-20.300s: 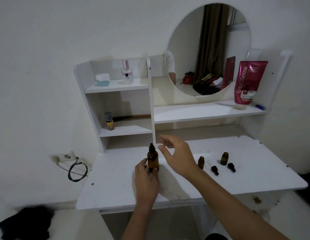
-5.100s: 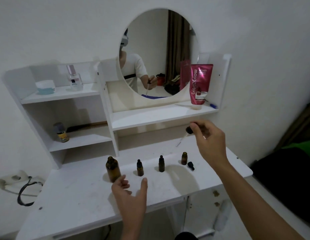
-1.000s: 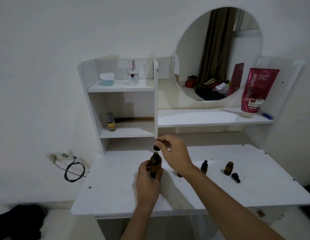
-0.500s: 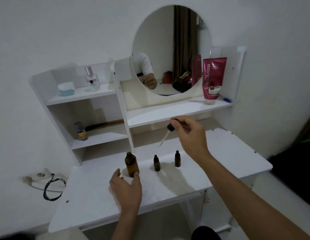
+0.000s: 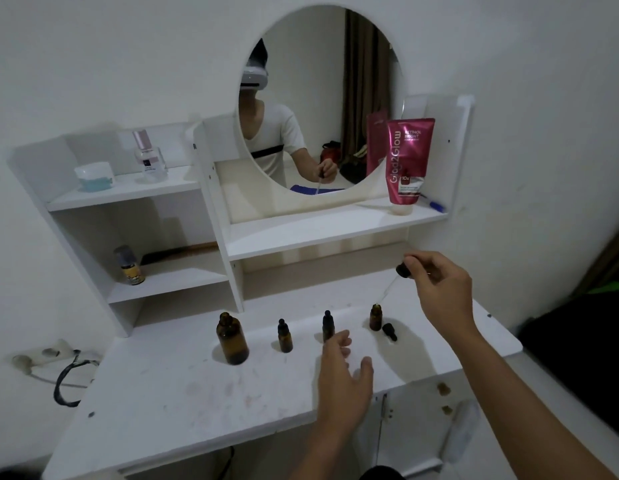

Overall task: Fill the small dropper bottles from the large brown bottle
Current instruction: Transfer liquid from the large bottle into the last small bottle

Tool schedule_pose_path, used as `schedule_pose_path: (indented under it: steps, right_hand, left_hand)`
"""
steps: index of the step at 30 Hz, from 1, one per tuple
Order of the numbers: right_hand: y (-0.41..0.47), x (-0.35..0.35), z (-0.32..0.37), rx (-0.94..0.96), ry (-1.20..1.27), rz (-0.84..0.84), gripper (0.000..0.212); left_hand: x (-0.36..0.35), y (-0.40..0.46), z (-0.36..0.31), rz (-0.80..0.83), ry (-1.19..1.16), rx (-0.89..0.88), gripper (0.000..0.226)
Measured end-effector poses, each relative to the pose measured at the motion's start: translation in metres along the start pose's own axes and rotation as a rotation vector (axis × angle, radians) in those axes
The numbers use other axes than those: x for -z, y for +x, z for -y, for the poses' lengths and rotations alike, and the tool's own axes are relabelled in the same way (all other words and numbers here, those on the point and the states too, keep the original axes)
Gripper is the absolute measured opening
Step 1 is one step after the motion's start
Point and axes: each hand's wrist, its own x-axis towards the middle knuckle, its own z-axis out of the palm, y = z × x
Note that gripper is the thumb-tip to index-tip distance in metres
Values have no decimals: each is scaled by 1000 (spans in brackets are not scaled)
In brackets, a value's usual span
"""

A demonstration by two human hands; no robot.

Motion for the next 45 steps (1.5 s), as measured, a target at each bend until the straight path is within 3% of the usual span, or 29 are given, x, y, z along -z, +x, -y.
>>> schedule_pose_path:
  steps: [6,13,18,22,33,40,45]
  right_hand:
    - [8,-3,-8,30,-30,15,10]
    - [9,-10,-20,101,-56,65,9]
    - [12,-11,-24,168,-85,82,8]
    - [14,-12,-28,197,-103,113,7]
    - [3,-24,-44,147,-102,202,7]
    - [2,-29,-41,144,-127,194,17]
    - [2,-28,-36,133,-135,213,12]
  left_hand:
    - [-24,36,-7,70,121,-44,57]
    - [-46,61,-9,-63,268,-86,50]
    - [-58,62,-8,-136,403,-151,32]
    - [-59,67,-7,-147,419,-152,20]
    - [-62,73,-2,-129,446,-204,34]
    - [-61,75,0,-100,447,-184,22]
    - [-59,74,0,-112,457,-193,24]
